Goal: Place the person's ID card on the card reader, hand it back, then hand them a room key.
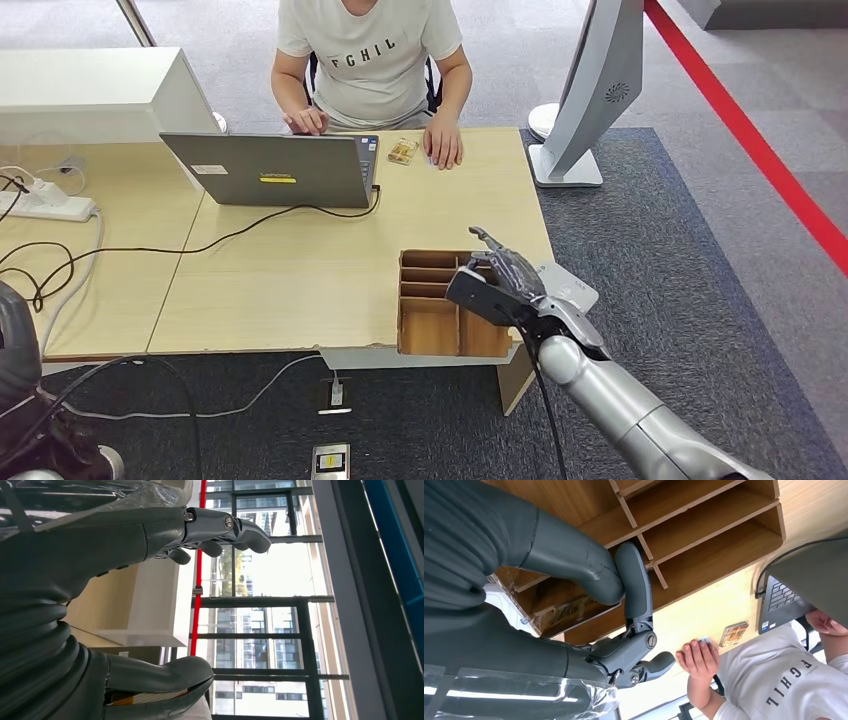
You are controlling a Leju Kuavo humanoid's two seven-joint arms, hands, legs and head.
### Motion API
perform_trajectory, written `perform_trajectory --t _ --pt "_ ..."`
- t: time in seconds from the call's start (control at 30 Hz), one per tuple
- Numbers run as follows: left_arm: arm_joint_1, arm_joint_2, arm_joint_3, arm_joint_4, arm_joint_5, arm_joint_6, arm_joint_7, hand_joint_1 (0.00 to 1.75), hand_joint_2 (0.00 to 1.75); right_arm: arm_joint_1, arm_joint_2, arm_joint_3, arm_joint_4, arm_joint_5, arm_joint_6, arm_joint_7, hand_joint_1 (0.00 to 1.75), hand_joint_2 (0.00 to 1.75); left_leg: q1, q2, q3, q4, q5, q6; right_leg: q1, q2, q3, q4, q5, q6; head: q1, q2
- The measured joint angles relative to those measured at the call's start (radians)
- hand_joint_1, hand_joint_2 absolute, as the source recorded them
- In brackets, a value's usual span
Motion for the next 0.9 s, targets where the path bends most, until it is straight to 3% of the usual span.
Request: perform_trajectory --t 0.07,0.1,0.9 --pt "0.001 0.0 0.0 0.0 0.0 0.0 -0.002 0.0 1.75 -0.003 0.0 0.0 0.006 0.0 -0.001 -0.001 0.31 1.75 0.0 0.0 0.0 0.0 0.0 0.0 0.0 0.0 0.0 0.0 0.0 0.0 0.0 0.0" --pt "0.001 -0.001 0.0 0.0 0.0 0.0 -0.003 0.0 1.75 -0.005 0.001 0.0 0.008 0.0 -0.002 -0.002 0.03 1.75 0.0 0.0 0.0 0.0 0.0 0.0 0.0 0.0 0.0 0.0 0.0 0.0 0.0 0.0" --pt "0.004 -0.008 -0.001 0.0 0.018 0.0 -0.016 0.0 1.75 -0.023 -0.004 -0.027 -0.029 -0.066 -0.06 -0.003 0.0 1.75 0.0 0.0 0.0 0.0 0.0 0.0 0.0 0.0 0.0 0.0 0.0 0.0 0.0 0.0"
